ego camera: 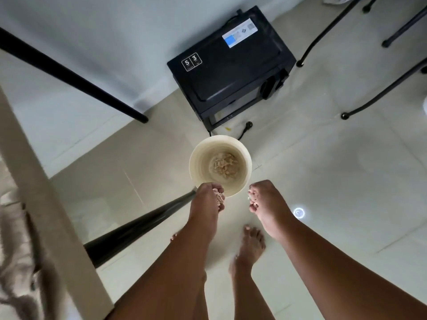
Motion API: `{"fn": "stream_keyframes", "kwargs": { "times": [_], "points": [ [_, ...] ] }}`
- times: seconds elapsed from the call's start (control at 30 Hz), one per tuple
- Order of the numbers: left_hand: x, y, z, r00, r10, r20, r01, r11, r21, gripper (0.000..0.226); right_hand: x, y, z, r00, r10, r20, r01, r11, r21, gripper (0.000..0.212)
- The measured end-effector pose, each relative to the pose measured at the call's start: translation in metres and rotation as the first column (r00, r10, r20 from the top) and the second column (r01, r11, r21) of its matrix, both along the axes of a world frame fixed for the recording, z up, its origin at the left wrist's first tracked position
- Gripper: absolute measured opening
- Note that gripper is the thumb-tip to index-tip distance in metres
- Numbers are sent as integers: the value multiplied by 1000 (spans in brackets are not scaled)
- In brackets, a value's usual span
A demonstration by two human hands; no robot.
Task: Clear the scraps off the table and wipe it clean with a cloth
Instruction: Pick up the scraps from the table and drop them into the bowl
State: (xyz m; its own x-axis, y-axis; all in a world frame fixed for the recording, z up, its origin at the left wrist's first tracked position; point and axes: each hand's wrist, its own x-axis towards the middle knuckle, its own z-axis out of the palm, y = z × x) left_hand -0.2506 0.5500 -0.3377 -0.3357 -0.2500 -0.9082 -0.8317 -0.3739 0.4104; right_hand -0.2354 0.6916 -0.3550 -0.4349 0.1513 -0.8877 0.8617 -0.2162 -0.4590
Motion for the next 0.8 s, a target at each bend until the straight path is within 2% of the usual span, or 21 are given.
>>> {"fn": "stream_keyframes", "kwargs": {
  "times": [0.07, 0.17, 0.3, 0.43, 0.57, 0.63, 0.73, 0.8],
  "points": [
    [-7, -3, -24, 999, -17, 35, 16, 1000, 7, 31, -8, -6, -19, 996, -75, 45, 77, 996, -37, 13],
    [-7, -7, -52, 1000, -5, -23, 4, 1000, -15, 35, -10, -11, -44, 998, -51, 22, 51, 999, -8, 21],
    [0, -11, -77, 996, 11, -89, -13, 1000, -24, 38, -10, -15, -75, 999, -34, -35, 35, 999, 42, 6],
    [-1, -14, -83, 992, 58, -108, -63, 997, -44, 37, -16, -20, -91, 997, -62, -49, 64, 997, 53, 9],
    [-4, -17, -84, 986, 120, -118, -126, 991, -41, 24, -26, -26, -94, 977, -214, -4, 214, 977, -11, 12],
    [-6, -19, -84, 981, 151, -119, -156, 987, -26, 21, -32, -28, -94, 971, -237, 3, 237, 971, -42, 14],
    [-10, -20, -86, 977, 177, -121, -180, 983, -15, 25, -40, -29, -97, 971, -238, 2, 238, 970, -59, 10],
    [-10, -21, -87, 973, 201, -117, -202, 979, -2, 32, -44, -29, -99, 974, -225, 16, 226, 972, -59, 22]
  ]
}}
